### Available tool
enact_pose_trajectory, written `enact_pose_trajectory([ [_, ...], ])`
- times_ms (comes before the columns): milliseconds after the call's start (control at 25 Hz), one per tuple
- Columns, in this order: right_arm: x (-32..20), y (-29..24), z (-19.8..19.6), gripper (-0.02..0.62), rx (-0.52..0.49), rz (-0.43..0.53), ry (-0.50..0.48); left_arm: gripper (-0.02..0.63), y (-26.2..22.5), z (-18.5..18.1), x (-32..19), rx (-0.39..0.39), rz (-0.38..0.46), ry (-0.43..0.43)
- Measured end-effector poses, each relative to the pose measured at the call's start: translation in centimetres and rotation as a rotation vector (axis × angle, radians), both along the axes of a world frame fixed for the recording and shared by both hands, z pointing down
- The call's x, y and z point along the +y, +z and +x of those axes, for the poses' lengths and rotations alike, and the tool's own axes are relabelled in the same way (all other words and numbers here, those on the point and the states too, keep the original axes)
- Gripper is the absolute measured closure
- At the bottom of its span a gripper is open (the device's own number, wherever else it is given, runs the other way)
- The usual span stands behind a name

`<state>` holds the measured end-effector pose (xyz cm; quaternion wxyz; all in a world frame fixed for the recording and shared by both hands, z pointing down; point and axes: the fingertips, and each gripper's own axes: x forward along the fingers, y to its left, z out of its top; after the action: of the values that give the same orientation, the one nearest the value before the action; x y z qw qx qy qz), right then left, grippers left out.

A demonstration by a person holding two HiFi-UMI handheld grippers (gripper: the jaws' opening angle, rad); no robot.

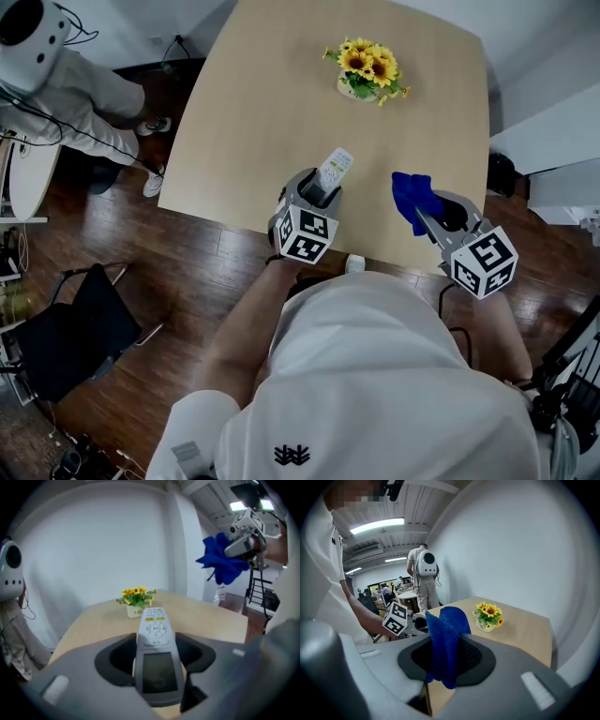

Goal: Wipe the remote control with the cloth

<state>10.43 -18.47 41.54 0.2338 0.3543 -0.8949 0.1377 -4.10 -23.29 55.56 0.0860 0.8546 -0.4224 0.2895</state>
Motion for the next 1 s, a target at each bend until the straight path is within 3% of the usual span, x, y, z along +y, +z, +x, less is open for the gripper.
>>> enact_pose_trajectory([
  [320,0.2,-3.3,-9.6,0.509,-0.065,0.105,-0.166,0.328,-7.0,2.0,1.9,0.001,0.098,0.181],
  [560,1.8,-2.7,-15.5,0.509,-0.049,0.090,-0.295,0.328,-8.8,2.5,3.3,-0.030,0.134,0.283],
  [720,1.1,-2.1,-16.0,0.509,-0.032,0.074,-0.295,0.328,-9.6,2.2,3.4,-0.041,0.149,0.317],
  [1000,-2.7,-1.7,-12.5,0.509,-0.002,0.082,-0.164,0.328,-10.2,1.3,3.4,-0.034,0.155,0.344],
])
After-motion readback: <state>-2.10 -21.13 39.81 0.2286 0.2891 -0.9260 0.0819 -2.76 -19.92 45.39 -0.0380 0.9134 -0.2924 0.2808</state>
